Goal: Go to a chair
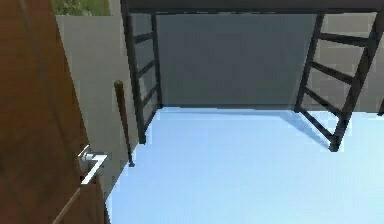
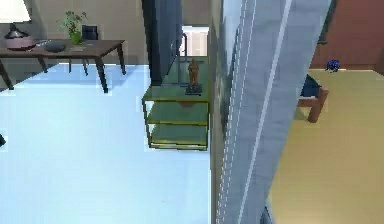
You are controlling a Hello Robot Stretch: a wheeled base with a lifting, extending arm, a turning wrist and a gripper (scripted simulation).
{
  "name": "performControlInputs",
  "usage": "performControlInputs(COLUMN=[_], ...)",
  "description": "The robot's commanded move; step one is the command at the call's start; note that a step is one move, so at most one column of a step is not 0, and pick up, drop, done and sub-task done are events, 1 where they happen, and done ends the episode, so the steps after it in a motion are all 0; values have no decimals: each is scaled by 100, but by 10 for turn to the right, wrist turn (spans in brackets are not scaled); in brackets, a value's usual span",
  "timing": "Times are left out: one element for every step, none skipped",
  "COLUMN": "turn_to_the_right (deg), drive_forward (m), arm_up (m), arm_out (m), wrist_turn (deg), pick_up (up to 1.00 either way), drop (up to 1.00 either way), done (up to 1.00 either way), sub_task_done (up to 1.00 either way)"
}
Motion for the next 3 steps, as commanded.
performControlInputs(turn_to_the_right=[450,120,0], drive_forward=[0,0,100], arm_up=[0,0,0], arm_out=[0,0,0], wrist_turn=[0,0,0], pick_up=[0,0,0], drop=[0,0,0], done=[0,0,0], sub_task_done=[0,0,0])
